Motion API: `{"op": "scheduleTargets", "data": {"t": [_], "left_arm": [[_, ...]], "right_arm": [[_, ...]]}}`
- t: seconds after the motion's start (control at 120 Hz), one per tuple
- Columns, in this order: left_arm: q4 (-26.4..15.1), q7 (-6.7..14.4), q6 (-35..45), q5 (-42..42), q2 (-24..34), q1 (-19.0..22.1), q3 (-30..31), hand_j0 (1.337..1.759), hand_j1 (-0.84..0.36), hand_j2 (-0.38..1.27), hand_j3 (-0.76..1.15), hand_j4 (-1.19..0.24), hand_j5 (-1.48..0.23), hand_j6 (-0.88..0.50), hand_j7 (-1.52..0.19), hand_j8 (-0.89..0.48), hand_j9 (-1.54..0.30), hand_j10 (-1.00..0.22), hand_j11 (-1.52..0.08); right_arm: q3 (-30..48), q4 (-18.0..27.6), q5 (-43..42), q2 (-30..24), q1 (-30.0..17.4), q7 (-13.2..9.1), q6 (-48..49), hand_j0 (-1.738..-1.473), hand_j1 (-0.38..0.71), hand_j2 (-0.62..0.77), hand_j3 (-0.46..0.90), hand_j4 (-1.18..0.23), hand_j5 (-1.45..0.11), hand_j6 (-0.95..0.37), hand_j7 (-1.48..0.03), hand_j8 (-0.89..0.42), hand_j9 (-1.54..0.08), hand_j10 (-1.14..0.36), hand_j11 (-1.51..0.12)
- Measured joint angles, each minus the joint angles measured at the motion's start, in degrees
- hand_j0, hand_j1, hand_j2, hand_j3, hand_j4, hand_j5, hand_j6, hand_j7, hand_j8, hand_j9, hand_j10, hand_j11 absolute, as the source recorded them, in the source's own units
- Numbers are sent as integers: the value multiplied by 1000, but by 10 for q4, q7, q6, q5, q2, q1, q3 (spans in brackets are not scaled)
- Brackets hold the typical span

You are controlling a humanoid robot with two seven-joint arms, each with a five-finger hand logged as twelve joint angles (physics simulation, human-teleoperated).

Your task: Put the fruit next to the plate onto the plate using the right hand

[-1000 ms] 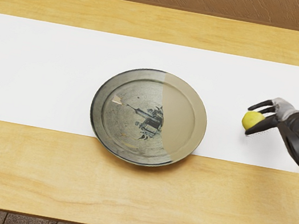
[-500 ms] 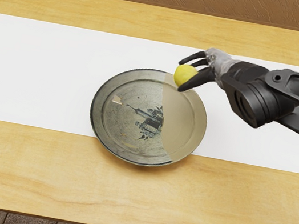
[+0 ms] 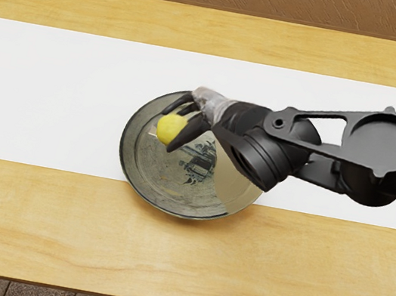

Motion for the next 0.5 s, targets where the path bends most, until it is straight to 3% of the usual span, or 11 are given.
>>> {"op": "scheduleTargets", "data": {"t": [0.2,0.5], "left_arm": [[0,0,0,0,0,0,0,1658,69,47,0,-234,-304,-234,-304,-234,-304,-234,-304],[0,0,0,0,0,0,0,1658,69,47,0,-234,-304,-234,-304,-234,-304,-234,-304]], "right_arm": [[-2,0,-2,4,1,0,0,-1658,107,38,0,-389,-516,-359,-511,-368,-514,-389,-514],[-1,0,-3,2,8,0,0,-1658,-158,-5,0,-161,-212,-155,-211,-157,-212,-162,-211]]}}
